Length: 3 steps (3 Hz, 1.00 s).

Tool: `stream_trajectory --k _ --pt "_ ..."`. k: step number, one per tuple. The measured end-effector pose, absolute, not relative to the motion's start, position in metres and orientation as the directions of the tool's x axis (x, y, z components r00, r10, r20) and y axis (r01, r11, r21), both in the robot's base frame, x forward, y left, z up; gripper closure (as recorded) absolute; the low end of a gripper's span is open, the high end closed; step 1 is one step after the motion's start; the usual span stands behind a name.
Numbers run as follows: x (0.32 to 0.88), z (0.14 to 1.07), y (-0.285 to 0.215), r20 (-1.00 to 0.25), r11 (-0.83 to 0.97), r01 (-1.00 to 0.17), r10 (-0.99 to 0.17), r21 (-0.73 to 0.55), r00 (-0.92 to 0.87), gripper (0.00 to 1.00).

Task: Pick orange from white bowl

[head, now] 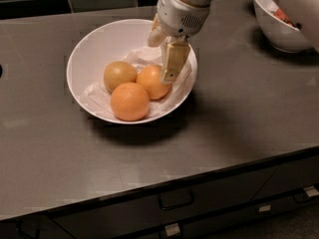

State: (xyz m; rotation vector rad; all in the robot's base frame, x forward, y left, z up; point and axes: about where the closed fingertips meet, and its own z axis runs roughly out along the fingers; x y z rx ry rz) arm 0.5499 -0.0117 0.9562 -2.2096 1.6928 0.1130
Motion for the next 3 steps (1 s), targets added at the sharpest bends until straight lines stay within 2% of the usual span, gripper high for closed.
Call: stream_trajectory --k 3 --pt "0.561 0.93 -0.002 -0.274 -0.255 -0.95 -0.915 -0.179 0.297 0.36"
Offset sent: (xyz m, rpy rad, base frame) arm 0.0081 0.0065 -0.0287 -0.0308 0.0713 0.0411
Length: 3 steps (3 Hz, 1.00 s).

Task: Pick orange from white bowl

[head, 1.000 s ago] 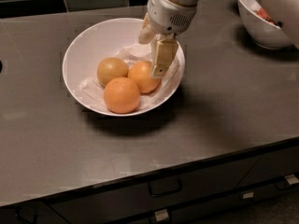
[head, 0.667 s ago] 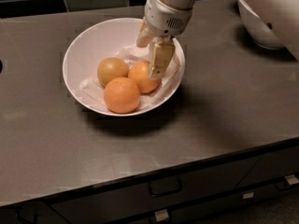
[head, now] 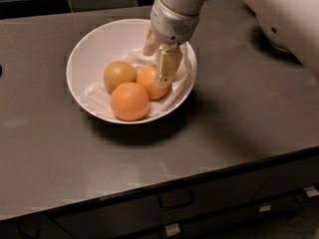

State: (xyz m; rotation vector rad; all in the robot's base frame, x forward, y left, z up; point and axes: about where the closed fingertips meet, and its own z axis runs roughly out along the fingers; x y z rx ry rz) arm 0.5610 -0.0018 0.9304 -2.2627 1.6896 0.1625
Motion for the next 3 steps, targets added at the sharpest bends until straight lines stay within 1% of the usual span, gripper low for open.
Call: stream_trajectory --k 3 --pt "0.563 0.914 0.006 -0.276 -0.277 -0.95 -0.911 -0.146 0.308 0.36"
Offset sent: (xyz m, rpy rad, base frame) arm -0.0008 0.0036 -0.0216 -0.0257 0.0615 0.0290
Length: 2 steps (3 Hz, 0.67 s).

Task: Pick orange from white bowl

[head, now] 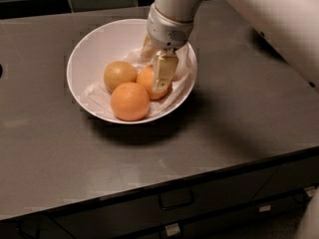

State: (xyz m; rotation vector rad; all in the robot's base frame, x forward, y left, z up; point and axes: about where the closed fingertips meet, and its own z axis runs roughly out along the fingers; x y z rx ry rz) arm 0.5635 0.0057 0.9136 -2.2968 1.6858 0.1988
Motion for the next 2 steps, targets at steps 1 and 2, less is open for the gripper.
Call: stream_trajectory --k 1,2 --pt "0.5635 0.9125 0.0061 -0.276 -0.278 -0.95 -0.91 -0.144 0.308 0.37" --pt "0.5637 0.9081 0.0077 -0.276 -0.282 -0.95 -0.91 -0.135 0.31 0.37"
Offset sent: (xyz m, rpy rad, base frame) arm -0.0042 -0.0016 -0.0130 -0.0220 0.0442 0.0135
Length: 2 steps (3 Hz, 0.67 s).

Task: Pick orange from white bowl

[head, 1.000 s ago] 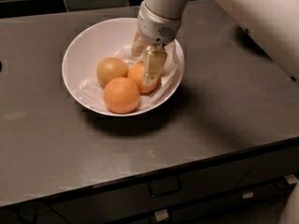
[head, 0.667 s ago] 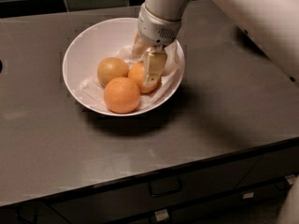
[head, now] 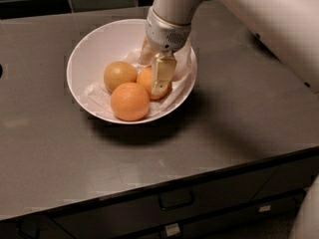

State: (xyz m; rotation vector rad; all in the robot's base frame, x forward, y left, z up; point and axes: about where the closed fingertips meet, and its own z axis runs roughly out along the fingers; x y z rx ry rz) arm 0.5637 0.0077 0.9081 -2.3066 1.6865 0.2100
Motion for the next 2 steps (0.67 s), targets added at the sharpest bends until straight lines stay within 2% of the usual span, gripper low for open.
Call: stream_trajectory --k 2 --pt "0.5641 0.9035 0.0089 -0.277 -0.286 -0.95 -0.909 -0.126 0.31 0.36"
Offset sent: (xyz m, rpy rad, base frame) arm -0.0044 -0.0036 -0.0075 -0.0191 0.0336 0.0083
